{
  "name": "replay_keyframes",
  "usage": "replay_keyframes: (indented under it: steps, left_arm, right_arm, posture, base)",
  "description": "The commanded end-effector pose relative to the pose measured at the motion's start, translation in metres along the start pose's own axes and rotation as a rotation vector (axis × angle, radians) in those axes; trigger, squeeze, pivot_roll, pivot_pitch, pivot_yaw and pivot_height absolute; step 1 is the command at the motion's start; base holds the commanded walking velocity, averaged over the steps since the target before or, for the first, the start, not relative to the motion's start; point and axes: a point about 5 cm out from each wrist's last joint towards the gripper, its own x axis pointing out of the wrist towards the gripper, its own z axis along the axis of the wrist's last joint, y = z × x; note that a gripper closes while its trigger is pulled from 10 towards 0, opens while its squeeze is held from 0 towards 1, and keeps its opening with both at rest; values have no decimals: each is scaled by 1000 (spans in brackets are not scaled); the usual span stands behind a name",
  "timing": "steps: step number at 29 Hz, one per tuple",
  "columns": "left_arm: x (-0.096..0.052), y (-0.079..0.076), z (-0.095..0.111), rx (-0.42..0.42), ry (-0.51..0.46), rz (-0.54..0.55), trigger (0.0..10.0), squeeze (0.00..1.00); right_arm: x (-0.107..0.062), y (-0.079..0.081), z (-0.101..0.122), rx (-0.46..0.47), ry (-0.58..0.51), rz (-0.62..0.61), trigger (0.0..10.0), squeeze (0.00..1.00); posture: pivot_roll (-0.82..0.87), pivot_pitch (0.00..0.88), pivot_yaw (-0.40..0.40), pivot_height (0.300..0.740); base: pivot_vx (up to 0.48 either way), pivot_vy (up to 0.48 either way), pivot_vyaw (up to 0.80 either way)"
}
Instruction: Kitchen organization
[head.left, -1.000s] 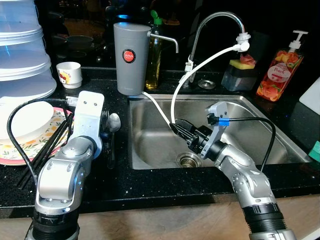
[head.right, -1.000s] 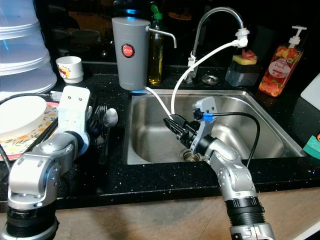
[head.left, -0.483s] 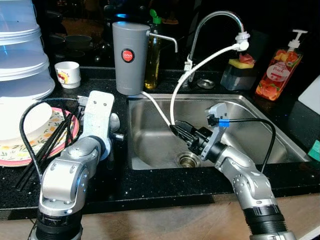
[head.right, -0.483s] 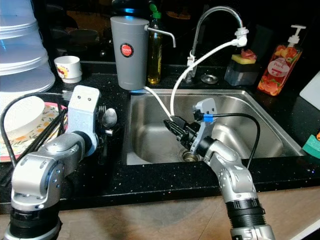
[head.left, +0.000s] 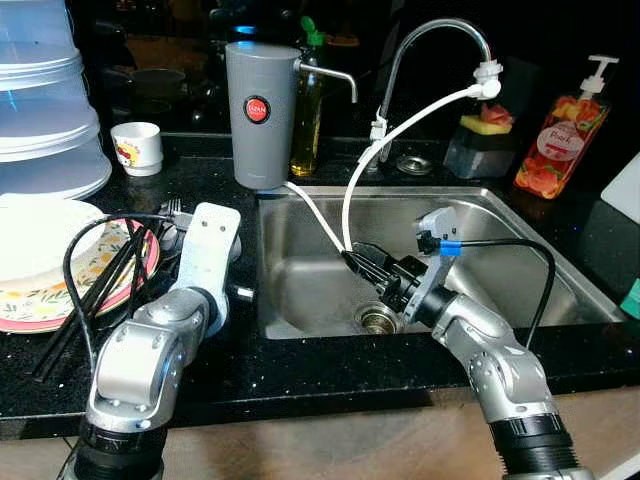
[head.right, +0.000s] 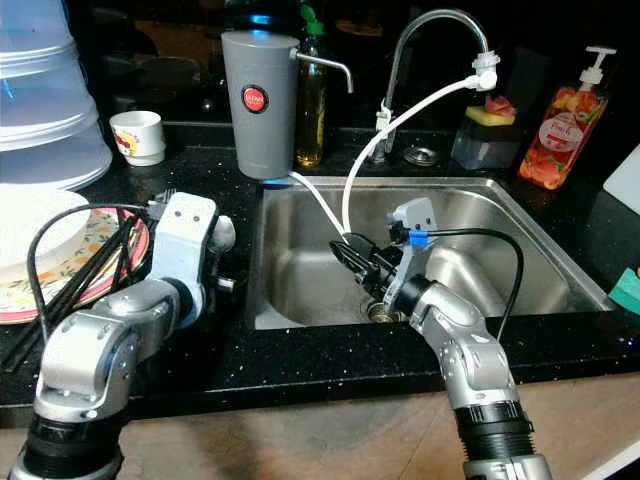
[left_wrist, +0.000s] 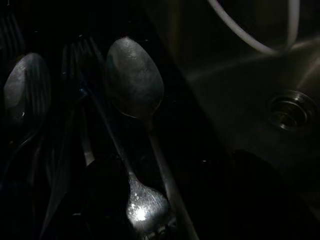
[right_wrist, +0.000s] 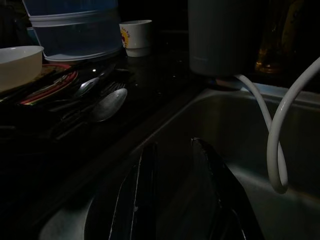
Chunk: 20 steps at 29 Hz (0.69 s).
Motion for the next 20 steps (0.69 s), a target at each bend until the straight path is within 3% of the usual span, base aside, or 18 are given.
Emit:
replay_keyframes:
  steps: [1, 5, 12, 20]
  left_arm:
    - [3, -1, -4, 7, 17, -21, 10000, 0]
    - [4, -2, -4, 6, 6, -27, 10000, 0]
    - [4, -6, 9, 11, -119, -74, 10000, 0]
    - [5, -2, 6, 9, -86, -39, 10000, 0]
  right_arm:
    - [-4, -2, 3, -6, -1, -15, 10000, 0]
    - [-5, -2, 3, -7, -1, -16, 10000, 0]
    - [-4, -1, 3, -1, -12, -22, 10000, 0]
    - [-4, 0, 3, 5, -15, -22, 10000, 0]
  posture:
    - [-2, 56, -47, 740]
    - [-1, 58, -47, 740]
    - [-2, 60, -47, 740]
    - [1, 61, -47, 740]
  base:
    - [0, 0, 0]
    - [0, 0, 0]
    - [0, 0, 0]
    - [0, 0, 0]
